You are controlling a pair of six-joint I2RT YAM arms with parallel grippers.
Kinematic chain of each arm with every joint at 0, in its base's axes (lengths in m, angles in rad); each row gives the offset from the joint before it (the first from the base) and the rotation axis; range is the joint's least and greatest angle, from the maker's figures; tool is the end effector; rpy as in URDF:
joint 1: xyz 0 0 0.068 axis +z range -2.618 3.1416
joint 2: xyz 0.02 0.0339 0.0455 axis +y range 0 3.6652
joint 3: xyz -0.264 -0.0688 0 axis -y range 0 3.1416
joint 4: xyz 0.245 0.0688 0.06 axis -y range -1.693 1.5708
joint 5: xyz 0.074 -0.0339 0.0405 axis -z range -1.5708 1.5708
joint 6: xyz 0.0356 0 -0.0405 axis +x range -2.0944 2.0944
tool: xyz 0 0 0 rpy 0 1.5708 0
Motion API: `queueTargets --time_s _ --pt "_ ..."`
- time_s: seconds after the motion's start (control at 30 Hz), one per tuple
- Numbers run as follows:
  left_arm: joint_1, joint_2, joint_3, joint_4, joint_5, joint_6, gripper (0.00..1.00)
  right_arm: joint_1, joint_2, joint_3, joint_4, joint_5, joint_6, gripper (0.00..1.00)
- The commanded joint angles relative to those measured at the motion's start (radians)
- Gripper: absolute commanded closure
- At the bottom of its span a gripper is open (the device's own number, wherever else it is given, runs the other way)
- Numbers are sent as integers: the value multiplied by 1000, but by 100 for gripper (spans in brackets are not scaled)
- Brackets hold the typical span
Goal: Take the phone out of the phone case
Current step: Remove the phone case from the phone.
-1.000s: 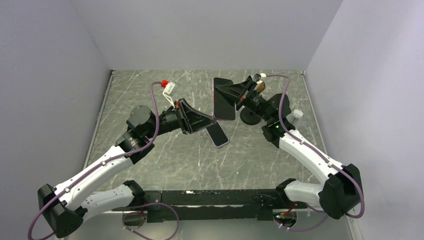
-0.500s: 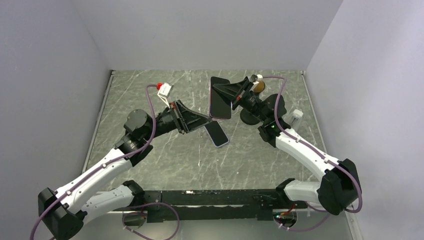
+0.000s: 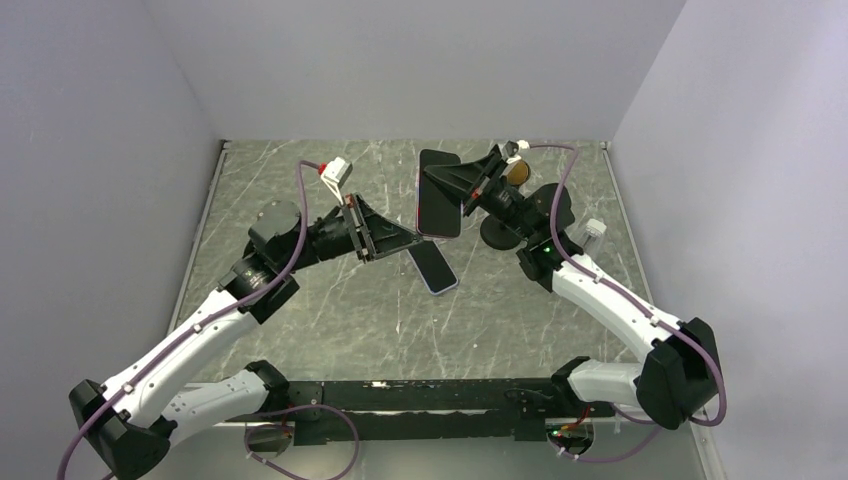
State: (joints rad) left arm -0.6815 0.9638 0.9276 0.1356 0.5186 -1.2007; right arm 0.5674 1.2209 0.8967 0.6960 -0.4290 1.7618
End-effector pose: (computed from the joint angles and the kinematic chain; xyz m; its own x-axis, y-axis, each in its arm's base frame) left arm 0.1604 -0.1528 0.3918 -0.8393 -0.3618 -0.4058 0.4083 0.0733 -0.9099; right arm 0.2281 0.1629 0.3790 -0.8589 0.5114 0.0285 -0.1460 -0.2977 0.9434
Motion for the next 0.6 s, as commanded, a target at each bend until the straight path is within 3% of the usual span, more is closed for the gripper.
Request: queueTargets --time_s 0.0,0.17,0.27,0.3,0.4,0.57 --pt "12 127 19 -380 -193 -9 85 127 -18 104 174 -117 17 100" --pt "11 135 32 -334 -205 -35 66 157 -5 123 102 -132 -62 100" --pt "10 135 25 -258 -184 -50 62 171 0 114 56 -134 -116 100" --pt "10 133 23 -242 -177 -50 64 174 3 113 35 -134 -139 100" --pt "7 116 9 -225 -184 -15 84 178 1 109 -5 -126 -175 100" --pt "7 79 -10 -281 -272 102 99 179 -12 134 -69 -90 -187 100"
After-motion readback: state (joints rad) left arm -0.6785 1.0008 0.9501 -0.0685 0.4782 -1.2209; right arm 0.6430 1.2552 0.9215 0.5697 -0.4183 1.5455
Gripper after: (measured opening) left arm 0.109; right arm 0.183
